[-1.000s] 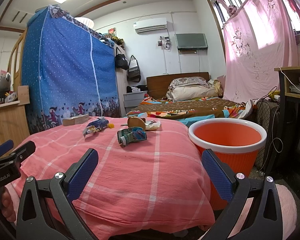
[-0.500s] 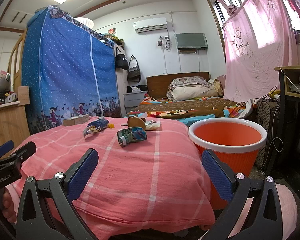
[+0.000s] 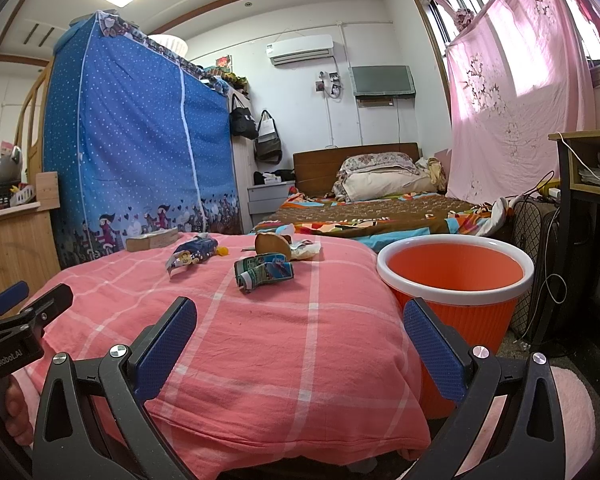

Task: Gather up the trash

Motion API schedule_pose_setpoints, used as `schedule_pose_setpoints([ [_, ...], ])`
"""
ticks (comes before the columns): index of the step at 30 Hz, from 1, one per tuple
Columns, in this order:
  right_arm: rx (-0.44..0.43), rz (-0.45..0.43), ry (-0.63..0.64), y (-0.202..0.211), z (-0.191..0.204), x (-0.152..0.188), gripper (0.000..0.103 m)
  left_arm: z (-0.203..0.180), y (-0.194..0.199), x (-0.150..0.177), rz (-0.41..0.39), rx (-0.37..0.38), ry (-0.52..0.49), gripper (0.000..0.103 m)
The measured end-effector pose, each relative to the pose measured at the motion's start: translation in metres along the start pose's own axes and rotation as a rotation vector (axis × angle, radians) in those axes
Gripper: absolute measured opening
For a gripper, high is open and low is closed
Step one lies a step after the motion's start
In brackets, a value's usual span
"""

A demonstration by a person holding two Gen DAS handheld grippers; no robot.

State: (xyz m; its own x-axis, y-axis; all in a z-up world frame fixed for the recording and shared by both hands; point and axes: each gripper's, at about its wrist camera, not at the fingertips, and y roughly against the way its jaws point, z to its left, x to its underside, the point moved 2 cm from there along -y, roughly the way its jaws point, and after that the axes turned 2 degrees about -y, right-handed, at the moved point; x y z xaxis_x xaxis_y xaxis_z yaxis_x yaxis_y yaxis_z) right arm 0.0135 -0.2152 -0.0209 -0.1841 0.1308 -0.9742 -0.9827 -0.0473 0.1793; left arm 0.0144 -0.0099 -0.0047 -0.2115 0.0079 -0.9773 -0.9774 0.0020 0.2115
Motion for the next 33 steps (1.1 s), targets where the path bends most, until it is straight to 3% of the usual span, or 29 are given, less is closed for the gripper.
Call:
schedule_pose_setpoints([
  [18, -0.018, -0.021, -0.012, -0.013, 0.0, -0.013, 0.103, 0.006, -0.023, -0.017, 0.015, -0.025, 0.009, 0.103],
  [33, -0.061, -0.189, 0.073, -0.05, 0.01, -0.072, 0.103, 0.018, -0.059, -0.064, -0.126, -0.055, 0.046, 0.103],
])
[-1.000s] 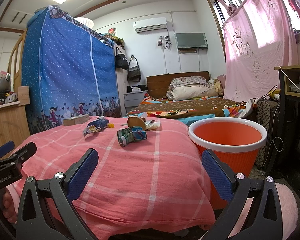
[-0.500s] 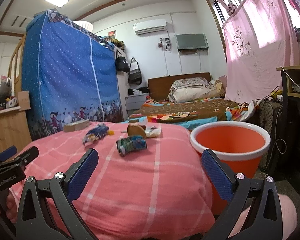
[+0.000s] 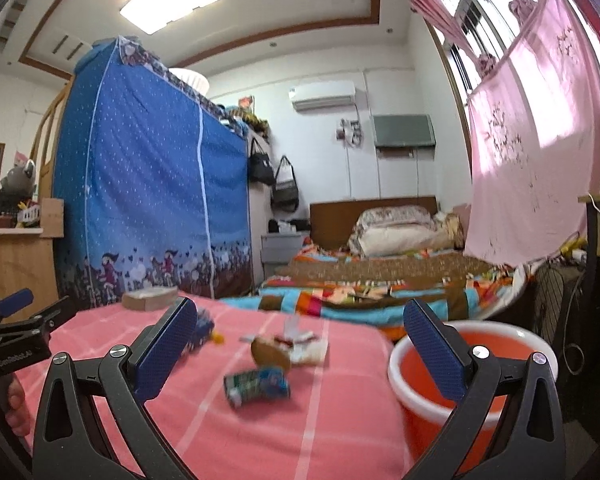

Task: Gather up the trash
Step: 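Grasp the blue tube with the left tool while the right grasps the green packet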

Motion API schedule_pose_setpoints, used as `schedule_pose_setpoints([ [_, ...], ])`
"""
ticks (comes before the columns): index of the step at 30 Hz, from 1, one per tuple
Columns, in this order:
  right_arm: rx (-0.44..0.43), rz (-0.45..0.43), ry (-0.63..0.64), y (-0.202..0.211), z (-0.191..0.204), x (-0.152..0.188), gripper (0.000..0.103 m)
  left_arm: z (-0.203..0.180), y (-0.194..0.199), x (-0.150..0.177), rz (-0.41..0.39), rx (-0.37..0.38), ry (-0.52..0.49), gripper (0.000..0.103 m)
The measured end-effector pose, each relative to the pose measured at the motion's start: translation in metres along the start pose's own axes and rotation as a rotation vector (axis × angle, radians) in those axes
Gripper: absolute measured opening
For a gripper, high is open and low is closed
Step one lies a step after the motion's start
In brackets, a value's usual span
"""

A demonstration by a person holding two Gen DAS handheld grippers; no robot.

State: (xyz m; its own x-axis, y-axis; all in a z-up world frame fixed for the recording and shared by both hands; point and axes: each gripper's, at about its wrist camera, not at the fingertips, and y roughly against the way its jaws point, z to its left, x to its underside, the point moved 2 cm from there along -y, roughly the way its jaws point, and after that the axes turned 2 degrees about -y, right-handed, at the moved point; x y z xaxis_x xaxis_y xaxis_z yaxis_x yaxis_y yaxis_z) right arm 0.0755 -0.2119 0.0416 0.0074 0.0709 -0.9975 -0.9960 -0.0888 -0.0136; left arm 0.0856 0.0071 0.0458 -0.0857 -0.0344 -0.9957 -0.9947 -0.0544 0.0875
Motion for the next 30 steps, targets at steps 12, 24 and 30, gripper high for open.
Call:
schedule_pose_setpoints([
  [12, -0.046, 0.017, 0.055, -0.051, 0.003, 0.01, 0.103, -0.001, -0.044, -0.009, -0.018, 0.023, -0.027, 0.103],
  [24, -0.101, 0.321, 0.069, -0.087, 0.01, 0.05, 0.103, -0.022, -0.091, 0.015, 0.293, 0.166, -0.044, 0.103],
  [30, -0.153, 0.424, 0.091, -0.093, 0.021, 0.067, 0.103, -0.028, -0.111, 0.03, 0.447, 0.233, -0.013, 0.093],
])
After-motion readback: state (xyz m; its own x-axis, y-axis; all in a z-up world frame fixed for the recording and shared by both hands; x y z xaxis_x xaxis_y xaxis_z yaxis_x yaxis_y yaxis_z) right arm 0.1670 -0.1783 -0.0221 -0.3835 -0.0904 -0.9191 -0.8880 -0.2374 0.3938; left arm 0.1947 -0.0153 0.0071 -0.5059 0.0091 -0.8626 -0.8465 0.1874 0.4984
